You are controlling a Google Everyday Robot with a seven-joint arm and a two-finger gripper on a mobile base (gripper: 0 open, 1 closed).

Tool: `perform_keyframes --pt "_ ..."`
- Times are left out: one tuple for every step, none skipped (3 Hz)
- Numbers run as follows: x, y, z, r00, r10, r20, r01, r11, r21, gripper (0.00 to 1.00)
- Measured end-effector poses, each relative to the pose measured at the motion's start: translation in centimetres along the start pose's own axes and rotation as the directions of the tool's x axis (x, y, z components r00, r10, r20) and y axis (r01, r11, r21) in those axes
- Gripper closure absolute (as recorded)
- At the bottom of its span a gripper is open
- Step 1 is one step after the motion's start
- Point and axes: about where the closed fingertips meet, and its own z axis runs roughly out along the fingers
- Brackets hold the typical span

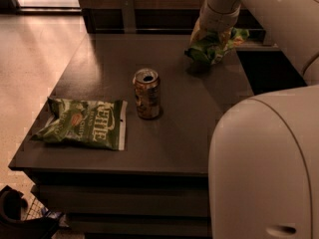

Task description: Pick green rice chip bag

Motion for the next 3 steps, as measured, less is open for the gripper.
perform_keyframes --pt "-0.8 -1.1 -2.8 0.998 -0.036 0.056 0.039 0.9977 -0.055 1.0" --pt "-1.2 -1.7 -5.0 0.991 -0.092 0.095 0.1 0.9911 -0.087 1.0" --pt "-1.3 -2.9 -8.3 0.974 -0.163 0.155 0.184 0.9739 -0.133 1.0"
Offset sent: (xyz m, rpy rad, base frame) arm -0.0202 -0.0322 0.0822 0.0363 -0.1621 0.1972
